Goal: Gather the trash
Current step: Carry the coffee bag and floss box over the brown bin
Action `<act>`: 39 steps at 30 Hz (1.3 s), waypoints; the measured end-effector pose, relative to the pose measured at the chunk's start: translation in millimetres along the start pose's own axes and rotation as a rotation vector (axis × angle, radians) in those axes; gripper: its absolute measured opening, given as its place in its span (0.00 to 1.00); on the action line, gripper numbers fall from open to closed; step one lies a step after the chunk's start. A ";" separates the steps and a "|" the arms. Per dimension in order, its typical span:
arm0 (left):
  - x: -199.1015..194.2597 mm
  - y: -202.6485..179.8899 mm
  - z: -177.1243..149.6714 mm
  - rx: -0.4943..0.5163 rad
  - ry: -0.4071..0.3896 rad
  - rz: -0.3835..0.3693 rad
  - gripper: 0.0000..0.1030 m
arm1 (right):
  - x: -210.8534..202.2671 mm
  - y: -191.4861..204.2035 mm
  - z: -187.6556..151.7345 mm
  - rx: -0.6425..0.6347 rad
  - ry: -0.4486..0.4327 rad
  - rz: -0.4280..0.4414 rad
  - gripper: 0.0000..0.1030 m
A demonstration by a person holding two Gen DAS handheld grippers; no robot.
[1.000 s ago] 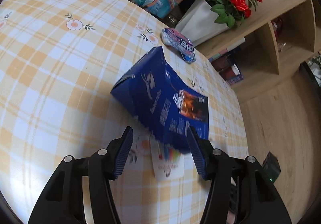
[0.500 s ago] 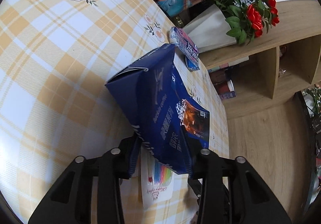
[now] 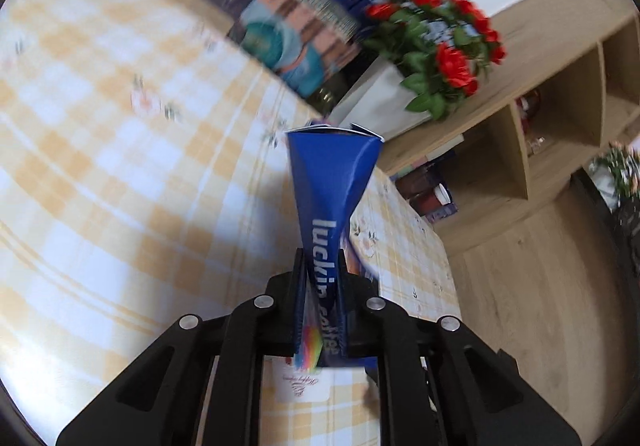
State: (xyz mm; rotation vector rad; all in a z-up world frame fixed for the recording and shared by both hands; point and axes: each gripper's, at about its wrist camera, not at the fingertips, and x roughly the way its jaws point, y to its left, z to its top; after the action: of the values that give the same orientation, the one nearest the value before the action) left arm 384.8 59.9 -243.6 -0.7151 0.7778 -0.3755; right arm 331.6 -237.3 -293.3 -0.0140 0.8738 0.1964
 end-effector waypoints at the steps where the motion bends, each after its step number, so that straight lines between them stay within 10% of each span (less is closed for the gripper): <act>1: -7.8 -2.4 0.9 0.013 -0.011 -0.001 0.12 | -0.4 -1.0 0.1 0.006 -0.001 0.008 0.56; 19: -159.2 -29.6 -42.0 0.168 -0.126 0.076 0.12 | -52.2 6.9 -8.0 0.016 -0.106 0.076 0.55; 39: -239.5 -71.5 -138.8 0.312 0.008 0.057 0.12 | -196.1 26.2 -68.5 0.113 -0.270 0.138 0.55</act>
State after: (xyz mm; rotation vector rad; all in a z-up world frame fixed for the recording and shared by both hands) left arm 118.5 80.0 -141.5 -0.3983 0.7256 -0.4368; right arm 152.3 -250.3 -186.0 0.1756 0.6158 0.2709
